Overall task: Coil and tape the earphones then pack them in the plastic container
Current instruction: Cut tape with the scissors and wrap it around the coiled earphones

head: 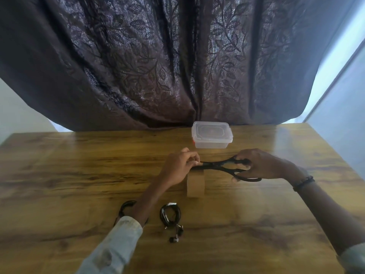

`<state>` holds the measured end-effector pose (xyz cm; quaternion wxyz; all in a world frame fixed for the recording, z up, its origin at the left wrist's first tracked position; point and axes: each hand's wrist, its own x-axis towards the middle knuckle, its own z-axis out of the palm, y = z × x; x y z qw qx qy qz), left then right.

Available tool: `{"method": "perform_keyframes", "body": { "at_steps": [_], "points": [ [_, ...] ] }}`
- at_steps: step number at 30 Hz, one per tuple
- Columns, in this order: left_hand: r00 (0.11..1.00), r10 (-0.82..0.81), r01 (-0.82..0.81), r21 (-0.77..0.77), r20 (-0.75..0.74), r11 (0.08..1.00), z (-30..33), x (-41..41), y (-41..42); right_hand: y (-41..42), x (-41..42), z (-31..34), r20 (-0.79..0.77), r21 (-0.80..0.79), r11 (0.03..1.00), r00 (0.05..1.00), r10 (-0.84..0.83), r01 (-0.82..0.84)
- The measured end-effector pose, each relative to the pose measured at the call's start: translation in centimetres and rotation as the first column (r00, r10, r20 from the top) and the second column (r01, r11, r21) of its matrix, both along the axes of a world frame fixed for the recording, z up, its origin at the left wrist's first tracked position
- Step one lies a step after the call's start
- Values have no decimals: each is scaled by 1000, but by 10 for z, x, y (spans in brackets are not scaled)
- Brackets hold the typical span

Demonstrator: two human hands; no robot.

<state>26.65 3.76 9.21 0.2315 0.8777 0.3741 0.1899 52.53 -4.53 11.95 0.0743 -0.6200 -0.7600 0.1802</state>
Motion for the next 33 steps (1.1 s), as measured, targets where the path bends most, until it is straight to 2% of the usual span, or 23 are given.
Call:
{"method": "perform_keyframes", "body": {
  "at_steps": [14, 21, 26, 33],
  "points": [
    [999, 44, -44, -16, 17, 999, -4, 0, -3, -1, -2, -4, -4, 53, 999, 1000, -7, 7],
    [995, 87, -86, -35, 44, 996, -5, 2, -6, -2, -4, -3, 59, 45, 999, 998, -7, 4],
    [992, 107, -108, 17, 61, 994, -16, 3, -5, -2, -4, -2, 50, 21, 1000, 999, -15, 14],
    [989, 131, -131, -1, 69, 991, -17, 4, -4, -2, -3, -2, 37, 29, 999, 999, -26, 25]
  ]
}}
